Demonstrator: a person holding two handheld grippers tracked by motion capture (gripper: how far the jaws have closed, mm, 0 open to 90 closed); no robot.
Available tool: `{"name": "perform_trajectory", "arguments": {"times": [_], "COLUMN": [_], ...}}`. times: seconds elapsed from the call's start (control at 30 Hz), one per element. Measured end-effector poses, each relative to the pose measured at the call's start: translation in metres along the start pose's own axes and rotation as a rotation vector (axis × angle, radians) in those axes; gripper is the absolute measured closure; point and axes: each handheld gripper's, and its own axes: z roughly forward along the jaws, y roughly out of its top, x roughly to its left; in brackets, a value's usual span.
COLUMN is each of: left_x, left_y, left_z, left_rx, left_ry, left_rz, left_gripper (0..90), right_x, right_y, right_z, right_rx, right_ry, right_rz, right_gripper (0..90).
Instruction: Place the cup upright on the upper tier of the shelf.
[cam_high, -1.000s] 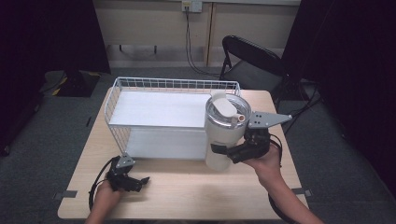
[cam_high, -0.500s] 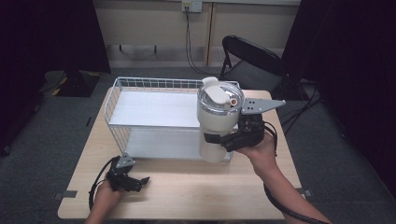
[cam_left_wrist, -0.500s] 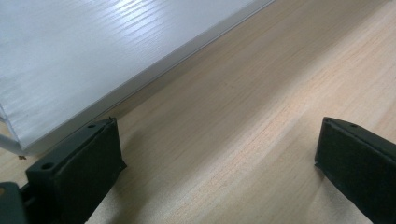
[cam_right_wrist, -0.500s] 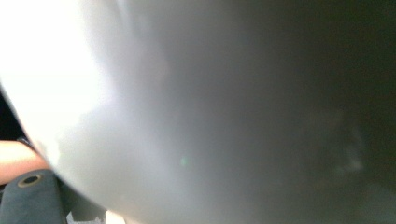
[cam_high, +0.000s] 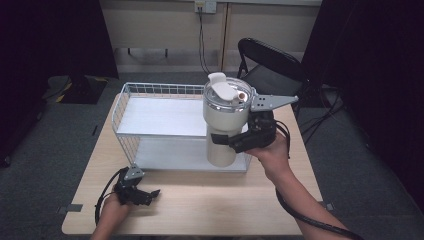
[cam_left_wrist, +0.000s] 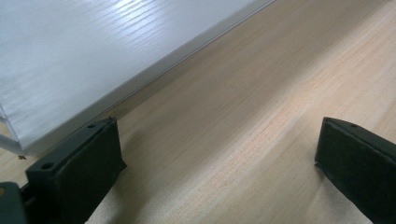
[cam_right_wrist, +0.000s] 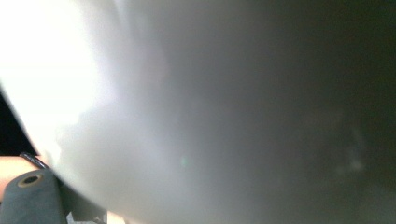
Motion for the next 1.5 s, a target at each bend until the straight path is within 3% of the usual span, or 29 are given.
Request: {"name": "perform_trajectory", "arguments": {"times": [0.6,1.5], "left_x": [0.0,0.0], "left_y": [0.0,0.0], "left_z": [0.0,0.0], "left_rx": [0.0,0.003], "left_ry": [-0.001,-0.004], "left_rz": [0.0,0.001], "left_gripper": [0.1,0.0], "right_x": [-0.006,-0.037], "right_y": [0.028,0.045], "right_z": [0.014,0.019], "right_rx": [-0.003,-0.018], "right_ry": [-0.013,-0.105], "right_rz": [-0.006,0.006], "right_gripper": [9.9,9.9]}}
